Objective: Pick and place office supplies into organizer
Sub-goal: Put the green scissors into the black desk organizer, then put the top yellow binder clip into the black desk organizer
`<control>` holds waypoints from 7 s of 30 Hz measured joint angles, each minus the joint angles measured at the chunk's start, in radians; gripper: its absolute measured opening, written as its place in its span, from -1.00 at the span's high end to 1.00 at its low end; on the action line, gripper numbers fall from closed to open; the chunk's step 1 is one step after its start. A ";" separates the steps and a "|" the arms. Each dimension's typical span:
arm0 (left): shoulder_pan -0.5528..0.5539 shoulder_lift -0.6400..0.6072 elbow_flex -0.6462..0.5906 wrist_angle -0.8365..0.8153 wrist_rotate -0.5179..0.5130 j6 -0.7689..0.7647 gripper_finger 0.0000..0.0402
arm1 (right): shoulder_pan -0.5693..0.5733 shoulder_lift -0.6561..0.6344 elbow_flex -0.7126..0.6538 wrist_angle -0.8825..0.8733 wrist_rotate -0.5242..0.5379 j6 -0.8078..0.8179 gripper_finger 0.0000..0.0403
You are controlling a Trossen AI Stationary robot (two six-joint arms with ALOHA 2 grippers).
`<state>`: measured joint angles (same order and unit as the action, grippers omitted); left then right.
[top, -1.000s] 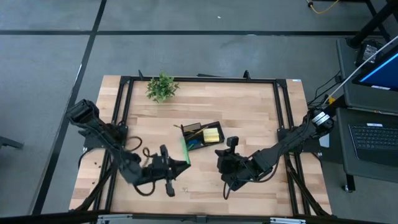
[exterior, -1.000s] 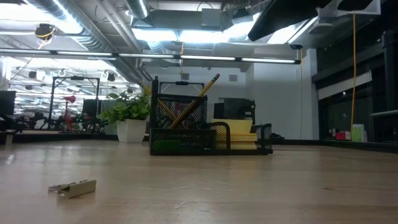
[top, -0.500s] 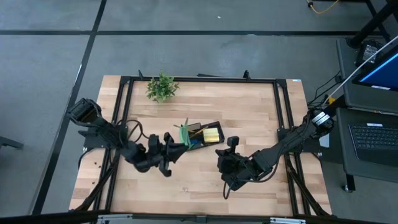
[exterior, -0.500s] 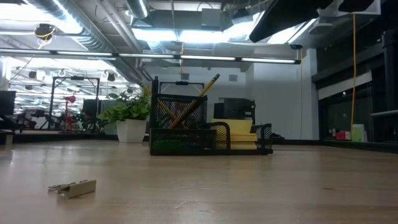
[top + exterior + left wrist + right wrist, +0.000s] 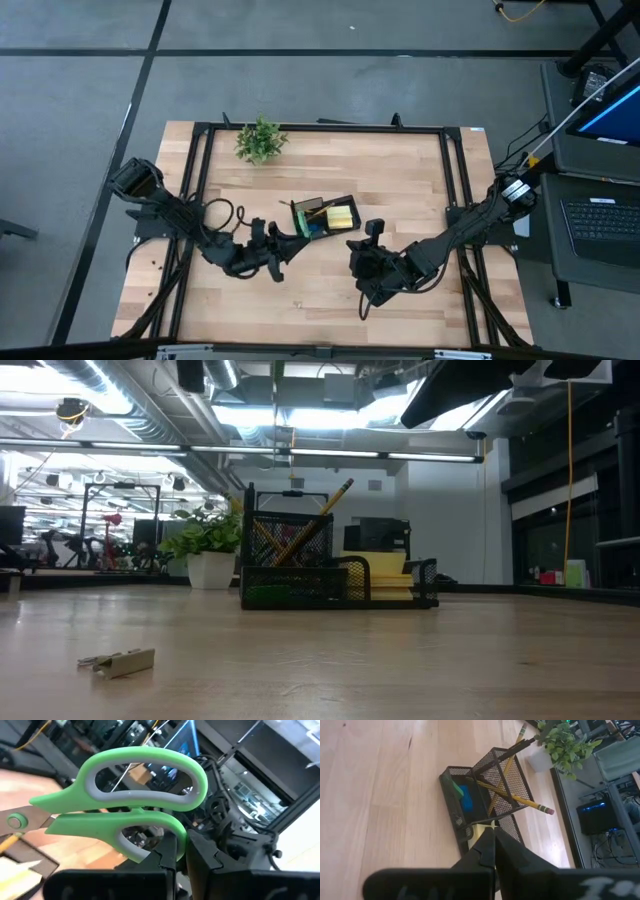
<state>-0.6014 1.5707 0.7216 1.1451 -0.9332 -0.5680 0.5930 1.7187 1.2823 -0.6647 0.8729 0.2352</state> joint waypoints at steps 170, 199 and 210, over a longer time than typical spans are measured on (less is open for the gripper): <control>-0.096 0.077 0.305 -1.356 0.418 0.207 0.37 | -0.026 0.000 0.000 0.247 -0.343 -0.083 0.97; -0.037 0.319 0.473 -1.542 0.777 0.391 0.37 | -0.071 -0.232 -0.368 0.727 -0.360 -0.110 0.99; 0.009 0.358 0.473 -1.462 0.838 0.441 0.37 | -0.082 -0.385 -0.588 0.882 -0.377 -0.033 0.99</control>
<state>-0.5929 1.9290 1.1950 -0.3169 -0.0957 -0.1272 0.5112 1.3334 0.6939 0.2177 0.4955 0.2018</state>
